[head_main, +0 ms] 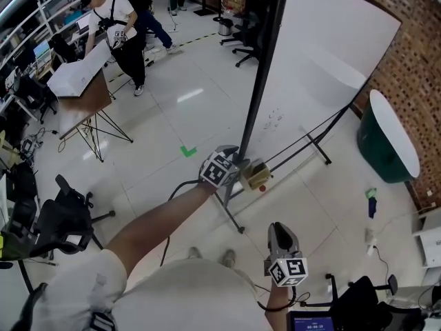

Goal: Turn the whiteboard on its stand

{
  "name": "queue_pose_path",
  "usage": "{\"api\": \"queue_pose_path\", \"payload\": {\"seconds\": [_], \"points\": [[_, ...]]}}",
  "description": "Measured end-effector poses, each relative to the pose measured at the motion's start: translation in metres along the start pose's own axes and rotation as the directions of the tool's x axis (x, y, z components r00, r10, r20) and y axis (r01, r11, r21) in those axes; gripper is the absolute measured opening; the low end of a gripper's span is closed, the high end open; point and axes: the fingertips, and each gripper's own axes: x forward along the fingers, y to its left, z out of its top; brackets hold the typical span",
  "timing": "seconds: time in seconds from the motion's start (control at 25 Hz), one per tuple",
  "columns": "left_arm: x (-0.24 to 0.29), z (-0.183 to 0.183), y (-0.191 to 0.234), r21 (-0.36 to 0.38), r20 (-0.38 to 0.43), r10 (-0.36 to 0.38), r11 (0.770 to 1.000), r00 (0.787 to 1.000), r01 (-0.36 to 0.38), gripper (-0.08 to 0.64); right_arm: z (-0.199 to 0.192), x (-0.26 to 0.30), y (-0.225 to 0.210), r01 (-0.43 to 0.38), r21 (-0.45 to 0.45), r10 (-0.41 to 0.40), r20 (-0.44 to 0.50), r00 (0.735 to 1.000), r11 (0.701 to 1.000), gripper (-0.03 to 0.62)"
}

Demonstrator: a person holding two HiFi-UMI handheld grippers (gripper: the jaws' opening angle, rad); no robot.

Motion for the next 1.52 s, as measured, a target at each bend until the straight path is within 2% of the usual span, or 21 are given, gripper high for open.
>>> {"api": "queue_pose_path", "payload": {"seconds": [0.16, 0.36, 0.96, 1.52], "points": [[0.003, 0.003, -0.002, -0.007, 0.006, 0.009, 1.000, 1.000, -0.009, 0.247, 0.000, -0.002, -0.004, -0.005, 0.007, 0.005, 0.002, 1.000, 1.000, 0.055], [0.005, 0.009, -0.005, -0.009, 0.019, 0.028, 1.000, 0.999, -0.027, 0.193, -0.003, -0.005, -0.010, -0.014, 0.007, 0.014, -0.002, 1.000, 1.000, 0.055], [0.005, 0.009, -0.006, -0.012, 0.044, 0.016, 1.000, 0.999, -0.016, 0.192, -0.005, -0.012, -0.015, -0.021, -0.002, 0.021, -0.029, 0.999, 1.000, 0.055], [0.002, 0.011, -0.004, -0.041, 0.063, 0.046, 0.998, 0.997, -0.043, 0.189, 0.001, -0.026, -0.041, 0.001, -0.013, -0.001, -0.020, 1.000, 1.000, 0.055]]}}
